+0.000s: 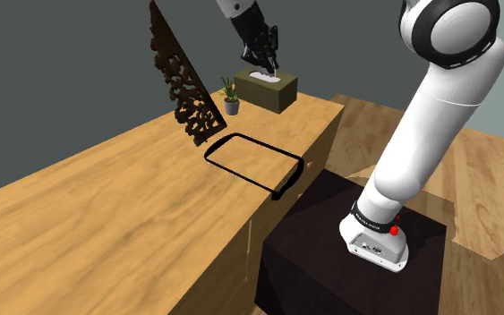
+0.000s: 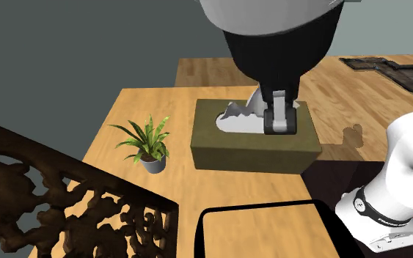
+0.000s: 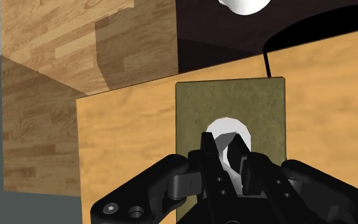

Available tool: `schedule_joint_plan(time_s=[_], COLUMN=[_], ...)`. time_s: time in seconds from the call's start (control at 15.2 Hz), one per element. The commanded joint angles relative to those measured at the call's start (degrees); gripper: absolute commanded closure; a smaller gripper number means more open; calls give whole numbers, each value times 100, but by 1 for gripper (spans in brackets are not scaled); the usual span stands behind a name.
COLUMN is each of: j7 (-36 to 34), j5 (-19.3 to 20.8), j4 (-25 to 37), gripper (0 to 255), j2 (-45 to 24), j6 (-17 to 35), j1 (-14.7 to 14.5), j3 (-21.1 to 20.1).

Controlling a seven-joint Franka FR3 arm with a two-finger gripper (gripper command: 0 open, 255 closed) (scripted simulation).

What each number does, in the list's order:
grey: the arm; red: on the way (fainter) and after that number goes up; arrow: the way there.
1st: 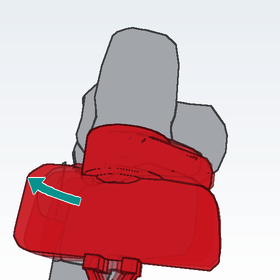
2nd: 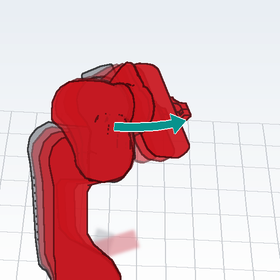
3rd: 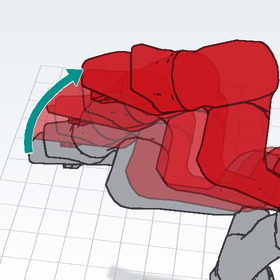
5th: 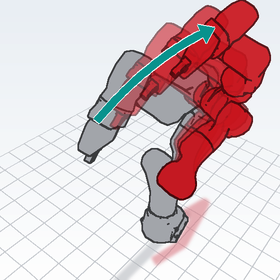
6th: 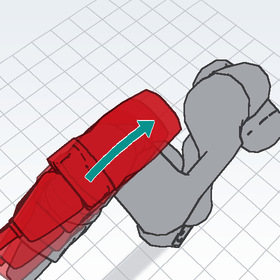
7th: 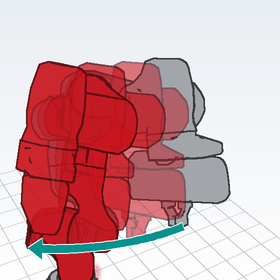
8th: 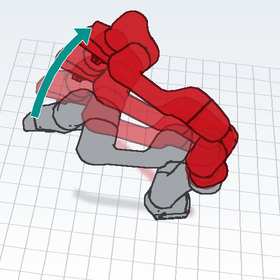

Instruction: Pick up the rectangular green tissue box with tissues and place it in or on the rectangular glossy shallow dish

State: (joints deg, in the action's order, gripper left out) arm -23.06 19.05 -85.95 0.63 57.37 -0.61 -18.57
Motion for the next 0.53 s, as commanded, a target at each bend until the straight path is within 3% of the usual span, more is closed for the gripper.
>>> schedule_joint_plan(time_s=[0.0,0.46], j7=[-268,-1375], j5=[-136,-649], j4=[48,535], gripper=[255,255], j2=[36,-54], j6=[-164,-821], j1=[-128,-631], j3=[-131,-658])
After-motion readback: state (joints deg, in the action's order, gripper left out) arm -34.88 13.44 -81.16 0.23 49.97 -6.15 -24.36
